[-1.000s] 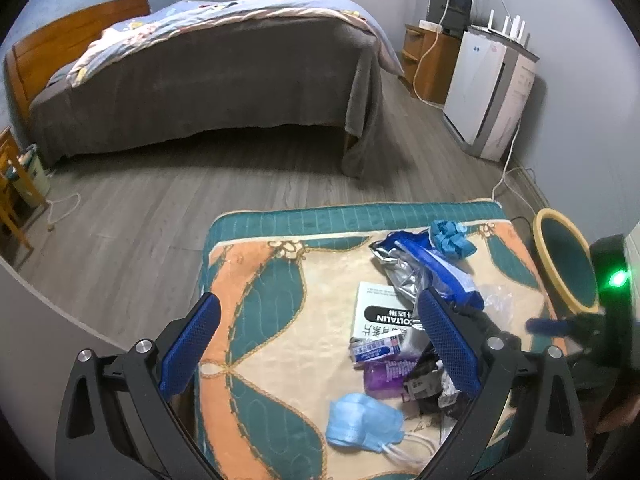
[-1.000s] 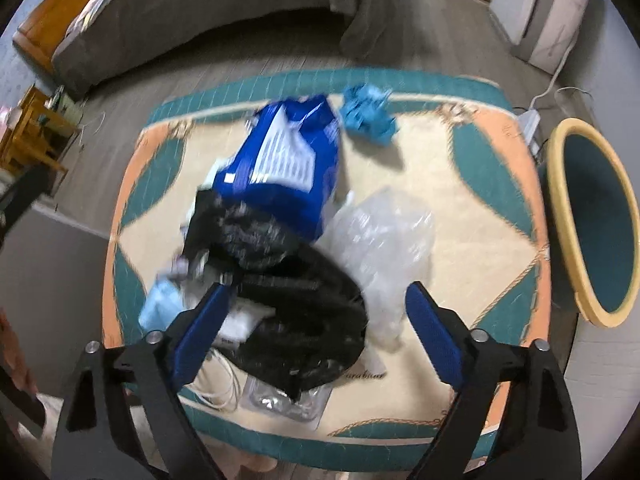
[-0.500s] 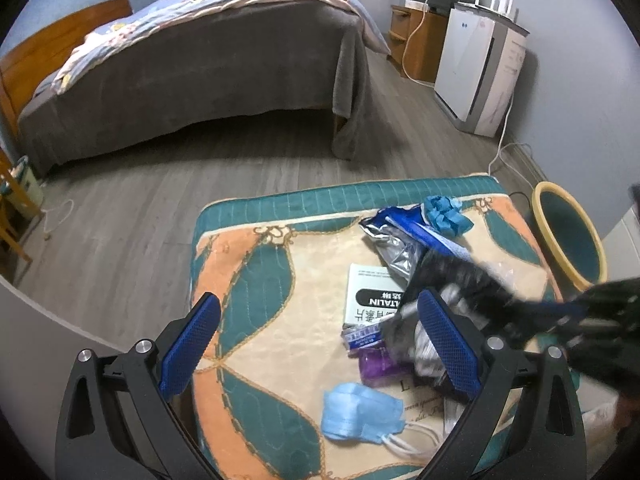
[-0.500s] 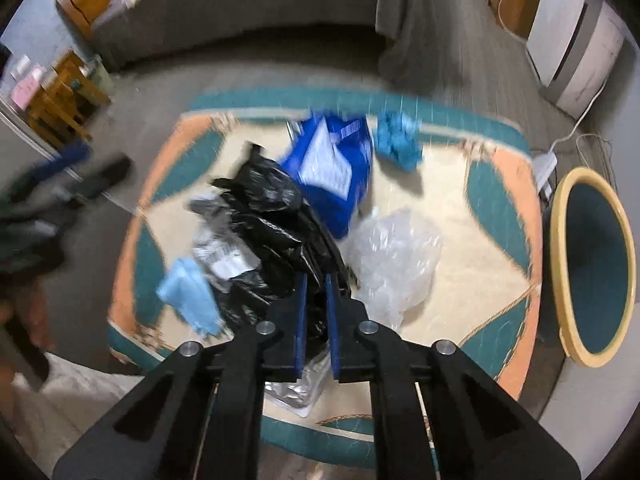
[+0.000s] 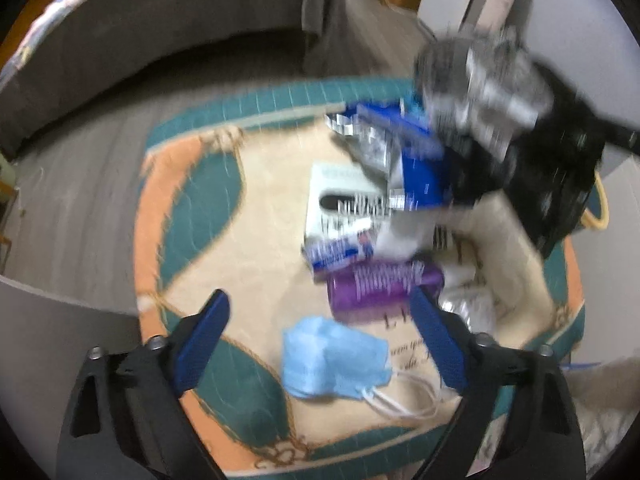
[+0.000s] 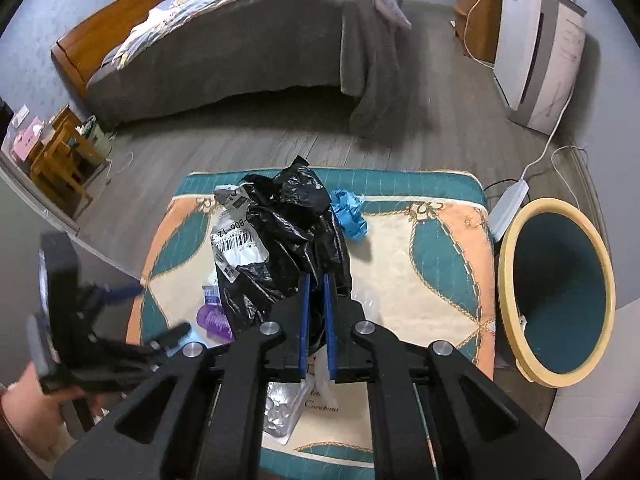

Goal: Collect trash
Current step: 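Grasp the black plastic bag with the right tool while the left tool grasps a blue mask, then carry the black bag and blue mask toward the bin with both tools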

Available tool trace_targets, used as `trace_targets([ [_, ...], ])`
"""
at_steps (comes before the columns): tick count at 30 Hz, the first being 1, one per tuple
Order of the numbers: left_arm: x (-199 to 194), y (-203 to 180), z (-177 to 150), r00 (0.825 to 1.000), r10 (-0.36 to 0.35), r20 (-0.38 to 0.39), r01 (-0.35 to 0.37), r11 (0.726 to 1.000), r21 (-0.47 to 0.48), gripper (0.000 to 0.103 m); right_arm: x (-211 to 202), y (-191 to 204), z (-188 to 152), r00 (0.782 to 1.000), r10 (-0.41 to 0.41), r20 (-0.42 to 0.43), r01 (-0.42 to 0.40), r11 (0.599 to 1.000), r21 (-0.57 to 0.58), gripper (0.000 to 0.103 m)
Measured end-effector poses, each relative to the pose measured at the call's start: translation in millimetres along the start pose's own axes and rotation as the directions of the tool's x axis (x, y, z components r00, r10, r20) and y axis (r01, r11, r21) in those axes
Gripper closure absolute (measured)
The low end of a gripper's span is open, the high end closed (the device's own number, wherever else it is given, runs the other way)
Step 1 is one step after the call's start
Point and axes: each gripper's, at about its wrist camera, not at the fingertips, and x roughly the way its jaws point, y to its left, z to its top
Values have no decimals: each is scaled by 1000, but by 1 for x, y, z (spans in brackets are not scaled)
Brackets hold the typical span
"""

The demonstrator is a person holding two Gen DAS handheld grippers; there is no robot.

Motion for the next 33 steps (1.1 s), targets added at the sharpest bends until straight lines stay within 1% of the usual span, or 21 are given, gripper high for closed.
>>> trace_targets([
  [2, 14, 0, -7, 998, 9, -67, -8, 1000, 11, 28, 0, 2, 0, 1000, -6, 3, 6, 1000, -13, 97],
  [4, 23, 1, -13, 993, 26, -112, -23, 999, 25, 34, -2, 4, -1, 1000, -11, 8, 11, 1000, -28, 97],
  [5, 29, 1, -16, 989, 34, -141, -29, 999, 33, 42, -1, 4, -1, 1000, -13, 8, 13, 999, -31, 97],
  [6, 32, 2, -18, 987, 38, -154, -33, 999, 35, 48, -2, 4, -1, 1000, -15, 9, 15, 999, -33, 97],
  [7, 36, 2, -20, 984, 40, -174, -34, 999, 35, 51, -2, 4, -1, 1000, -17, 10, 17, 999, -34, 97],
  [9, 40, 2, -24, 980, 27, -199, -20, 999, 35, 69, -4, 4, -1, 1000, -19, 13, 20, 999, -36, 97],
  [11, 38, 0, -24, 979, 41, -197, -30, 998, 56, 78, -7, 3, -1, 1000, -19, 20, 20, 999, -36, 97],
  [12, 35, -1, -23, 982, 53, -183, -40, 997, 71, 82, -9, 3, 0, 999, -21, 25, 22, 999, -36, 97],
  [14, 23, -2, -20, 989, 51, -136, -42, 996, 73, 86, -13, 2, 1, 999, -25, 41, 27, 999, -37, 97],
  [16, 3, -2, -14, 997, 49, -57, -45, 997, 67, 86, -18, 2, 2, 998, -29, 55, 31, 999, -38, 97],
  [18, -18, -2, -7, 999, 43, 24, -44, 997, 61, 86, -23, -1, 4, 997, -39, 74, 42, 998, -38, 97],
  [20, -37, -2, 2, 995, 33, 99, -38, 998, 45, 87, -27, -3, 6, 995, -47, 89, 50, 998, -37, 97],
  [21, -52, -3, 7, 987, 16, 157, -23, 999, 39, 87, -30, -5, 7, 994, -52, 98, 55, 998, -37, 97],
  [23, -63, -11, 18, 980, -5, 201, -3, 999, 36, 86, -35, -10, 10, 992, -64, 113, 69, 997, -39, 97],
  [25, -76, -22, 24, 967, -19, 255, 8, 999, 45, 86, -39, -16, 11, 989, -81, 124, 87, 995, -39, 97],
  [28, -85, -33, 34, 954, -39, 296, 23, 998, 58, 86, -42, -29, 11, 987, -98, 130, 101, 995, -20, 98],
  [33, -82, -52, 44, 950, -68, 306, 45, 996, 81, 86, -47, -55, 10, 983, -129, 133, 128, 992, 14, 98],
])
